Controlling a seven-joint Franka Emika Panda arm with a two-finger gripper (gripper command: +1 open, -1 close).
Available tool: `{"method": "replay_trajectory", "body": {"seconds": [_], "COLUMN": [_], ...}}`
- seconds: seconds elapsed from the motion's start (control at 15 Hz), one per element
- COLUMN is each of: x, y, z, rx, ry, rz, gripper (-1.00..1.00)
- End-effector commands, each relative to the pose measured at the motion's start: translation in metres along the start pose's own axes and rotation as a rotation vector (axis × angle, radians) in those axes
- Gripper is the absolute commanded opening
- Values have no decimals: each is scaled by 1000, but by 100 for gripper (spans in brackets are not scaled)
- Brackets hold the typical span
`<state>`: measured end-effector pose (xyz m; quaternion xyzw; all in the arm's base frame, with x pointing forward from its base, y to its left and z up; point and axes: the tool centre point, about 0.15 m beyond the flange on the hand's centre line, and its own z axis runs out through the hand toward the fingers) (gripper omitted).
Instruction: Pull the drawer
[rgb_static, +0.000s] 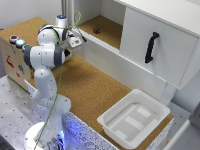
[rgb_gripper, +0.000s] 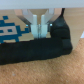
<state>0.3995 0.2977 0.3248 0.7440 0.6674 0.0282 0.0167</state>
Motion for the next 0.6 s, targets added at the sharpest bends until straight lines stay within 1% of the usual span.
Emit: {"method": "replay_trajectory", "body": {"seconds": [0.0,0.27,0.33,0.53], "x": [-49,-66,-69,-78], "y": [14,27,30,36], "z": [9,7,6,6], "rx": [-55,-57,-50,-44], "ry": [45,70,77,79], "rz": [3,33,38,40], "gripper": [-100,-100,-100,-100]}}
